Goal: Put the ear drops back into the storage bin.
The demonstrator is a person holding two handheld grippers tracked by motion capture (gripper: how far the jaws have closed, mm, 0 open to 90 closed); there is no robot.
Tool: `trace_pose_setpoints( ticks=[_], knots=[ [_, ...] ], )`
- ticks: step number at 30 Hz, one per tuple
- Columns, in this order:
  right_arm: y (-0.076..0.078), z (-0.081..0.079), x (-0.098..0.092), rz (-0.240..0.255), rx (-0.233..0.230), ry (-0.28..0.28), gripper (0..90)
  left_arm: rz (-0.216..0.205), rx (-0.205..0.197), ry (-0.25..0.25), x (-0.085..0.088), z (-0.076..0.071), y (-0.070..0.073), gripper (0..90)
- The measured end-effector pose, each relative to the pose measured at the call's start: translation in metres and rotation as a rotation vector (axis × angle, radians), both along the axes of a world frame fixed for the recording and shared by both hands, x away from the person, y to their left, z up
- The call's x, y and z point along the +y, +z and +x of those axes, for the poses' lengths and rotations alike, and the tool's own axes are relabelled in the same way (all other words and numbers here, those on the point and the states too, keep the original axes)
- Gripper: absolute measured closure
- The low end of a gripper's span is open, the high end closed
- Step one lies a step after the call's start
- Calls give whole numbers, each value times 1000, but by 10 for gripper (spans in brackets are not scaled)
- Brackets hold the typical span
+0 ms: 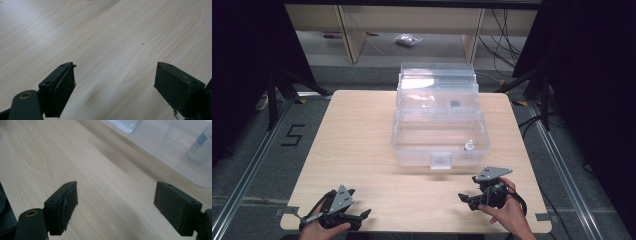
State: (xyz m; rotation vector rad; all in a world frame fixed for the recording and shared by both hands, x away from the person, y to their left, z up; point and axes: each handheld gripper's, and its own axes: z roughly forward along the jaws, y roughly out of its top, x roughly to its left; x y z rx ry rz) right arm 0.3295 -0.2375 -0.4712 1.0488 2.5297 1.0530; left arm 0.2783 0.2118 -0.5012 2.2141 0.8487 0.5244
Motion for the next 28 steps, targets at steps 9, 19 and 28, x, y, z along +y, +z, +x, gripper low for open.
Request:
trace_pose_setpoints(
  ticks=[9,19,28],
  knots=[
    [-5,-7,-5,-4,-25,-2,185,-1,0,0,0,0,0,161],
    [-7,-13,-12,-17,-17,-27,183,-9,8,-5,0,-1,0,161],
    [-6,-12,-14,-18,9,-45,183,-4,9,-6,0,-1,0,161]
  ],
)
